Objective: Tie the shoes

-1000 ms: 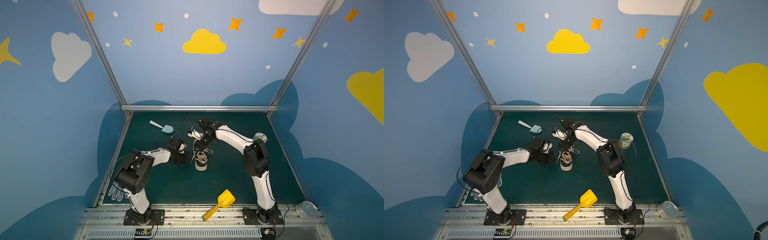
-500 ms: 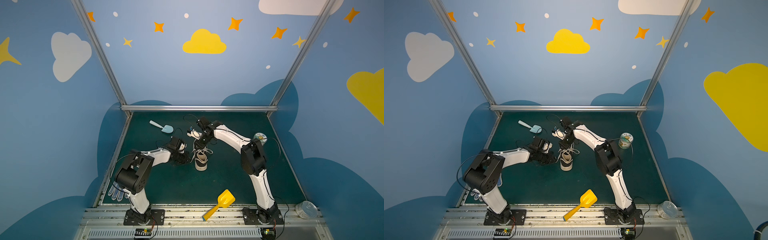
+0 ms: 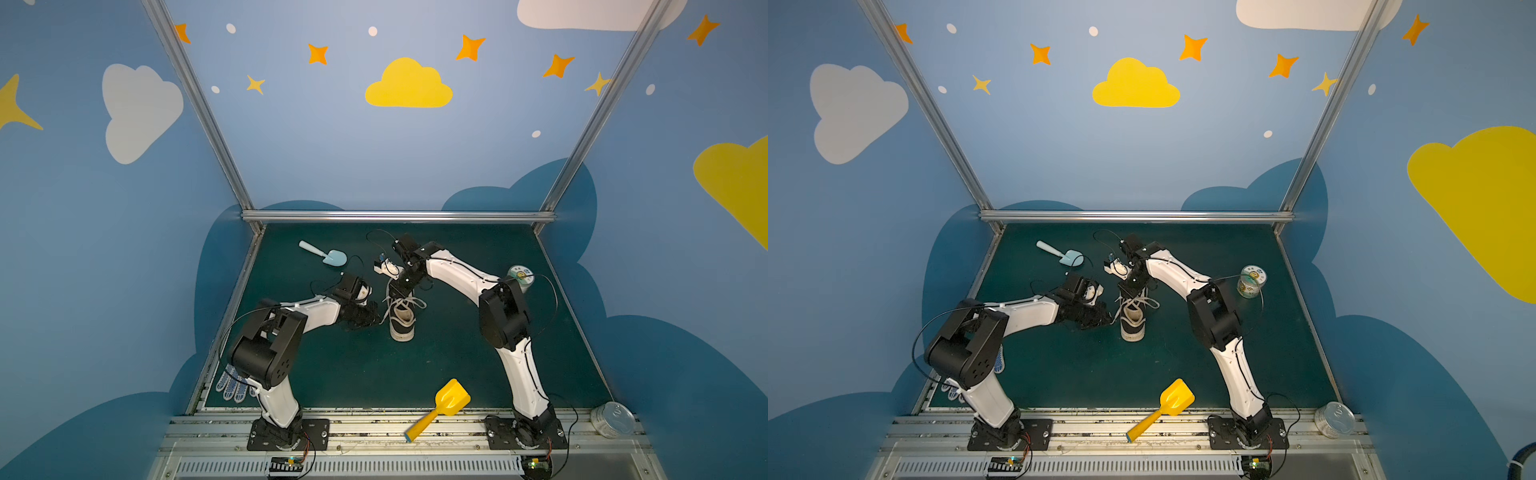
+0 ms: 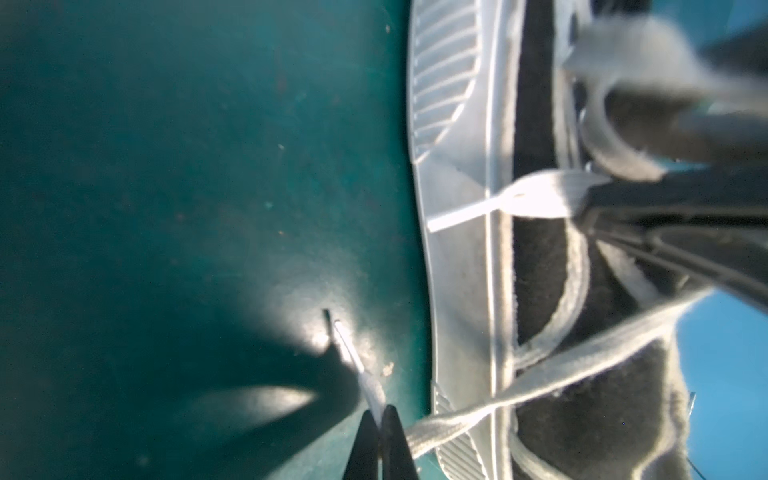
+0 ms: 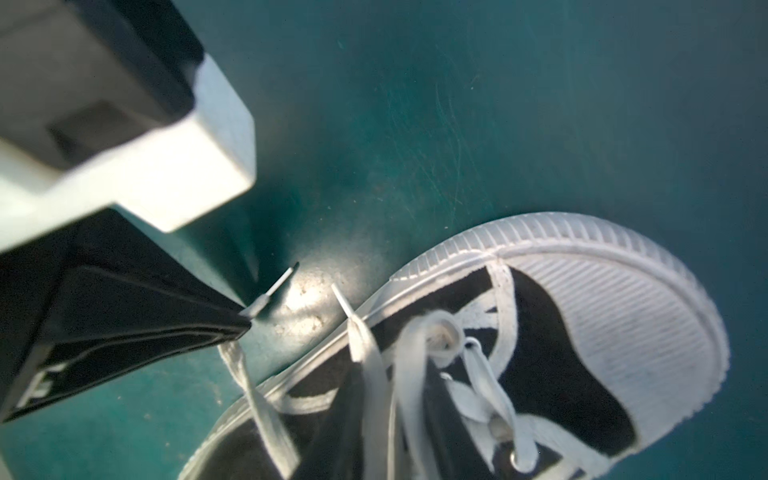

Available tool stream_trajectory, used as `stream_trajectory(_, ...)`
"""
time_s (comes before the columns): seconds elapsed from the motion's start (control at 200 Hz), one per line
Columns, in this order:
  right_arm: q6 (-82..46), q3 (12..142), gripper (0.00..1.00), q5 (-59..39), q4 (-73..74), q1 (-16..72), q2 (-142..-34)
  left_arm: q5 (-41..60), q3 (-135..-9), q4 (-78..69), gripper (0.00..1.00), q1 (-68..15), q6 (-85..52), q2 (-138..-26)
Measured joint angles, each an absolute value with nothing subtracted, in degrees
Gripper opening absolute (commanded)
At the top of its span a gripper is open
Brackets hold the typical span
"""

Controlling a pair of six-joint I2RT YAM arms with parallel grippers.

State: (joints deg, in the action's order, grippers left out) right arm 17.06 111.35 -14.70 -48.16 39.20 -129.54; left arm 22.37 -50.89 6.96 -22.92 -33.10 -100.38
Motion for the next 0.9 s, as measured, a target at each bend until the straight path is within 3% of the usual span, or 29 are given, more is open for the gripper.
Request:
stream_trajectory(0.11,16.1,111.4,0.0,-15.8,-48.2,38.9,-129.5,22.5,-51.1,7.2,0.07,-22.3,-33.1,-100.4)
stream_trajectory(0.896,5.1,99.2,0.0,-35.3,-36.9,33.2,-123.7,25.1,-69.0,13.8,0.06,-18.6,-27.9,-111.2)
